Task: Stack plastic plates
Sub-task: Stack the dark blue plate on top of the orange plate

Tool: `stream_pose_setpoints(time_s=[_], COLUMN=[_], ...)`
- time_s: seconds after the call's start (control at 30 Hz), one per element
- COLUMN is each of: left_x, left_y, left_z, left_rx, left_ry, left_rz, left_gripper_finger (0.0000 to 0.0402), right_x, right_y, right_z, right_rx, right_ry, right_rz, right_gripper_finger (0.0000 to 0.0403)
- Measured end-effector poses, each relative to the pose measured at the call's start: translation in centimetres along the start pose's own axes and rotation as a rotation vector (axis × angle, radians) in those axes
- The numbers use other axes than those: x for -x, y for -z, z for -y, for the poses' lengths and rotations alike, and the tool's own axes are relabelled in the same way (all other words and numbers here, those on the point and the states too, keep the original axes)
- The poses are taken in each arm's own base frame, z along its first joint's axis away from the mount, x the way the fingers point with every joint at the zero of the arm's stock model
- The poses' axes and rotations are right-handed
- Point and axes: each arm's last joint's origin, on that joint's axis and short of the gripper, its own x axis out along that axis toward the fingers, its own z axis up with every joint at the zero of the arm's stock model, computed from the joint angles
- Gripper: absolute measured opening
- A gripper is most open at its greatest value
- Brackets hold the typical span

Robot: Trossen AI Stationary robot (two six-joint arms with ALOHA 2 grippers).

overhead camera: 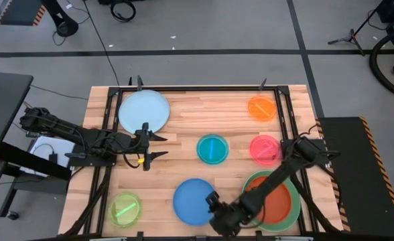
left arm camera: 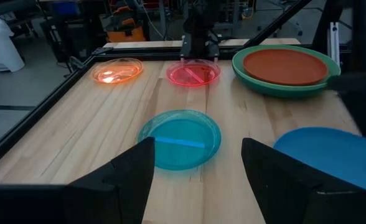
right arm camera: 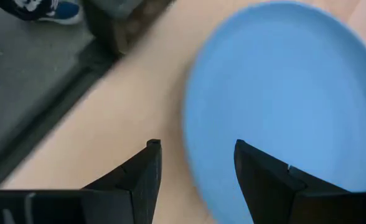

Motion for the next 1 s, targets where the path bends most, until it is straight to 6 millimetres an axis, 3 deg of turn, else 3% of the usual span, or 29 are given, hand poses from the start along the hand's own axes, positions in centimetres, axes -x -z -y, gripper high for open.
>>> stream_pose_setpoints(time_s=[0.17,0.37,0.5,0.63,0.7,0.83,1.0], left_x=[0.0,0.0,0.0,0.0,0.0,0.0,0.0], left_y=[0.0,0.0,0.0,0.0,0.0,0.0,0.0], left_z=[0.0,0.0,0.0,0.0,0.0,0.0,0.0], left_rx=[0.0,0.0,0.0,0.0,0.0,0.0,0.0], left_ry=[0.0,0.0,0.0,0.0,0.0,0.0,0.0], left_rz=[0.0,0.0,0.0,0.0,0.001,0.001,0.001], left_gripper_finger=[0.0247,0.0247,0.0247,0.0247,0.0247,0.0247,0.0247], right_x=[-1.8,-2.7,-2.6,-2.2,-1.7,0.1,5.3], right_y=[1.6,3.1,3.2,2.6,2.1,1.0,-2.0], right_z=[1.8,1.9,1.2,0.5,0.4,0.2,-0.9], right_rx=[-0.05,-0.015,-0.003,0.001,-0.033,-0.091,-0.258], right_ry=[-0.053,-0.062,-0.012,0.024,0.039,0.099,0.136], right_rz=[0.022,0.005,0.0,0.011,0.007,-0.093,-0.2], right_gripper_finger=[0.0205,0.0182,0.0132,0.0052,0.0018,0.0015,0.0011])
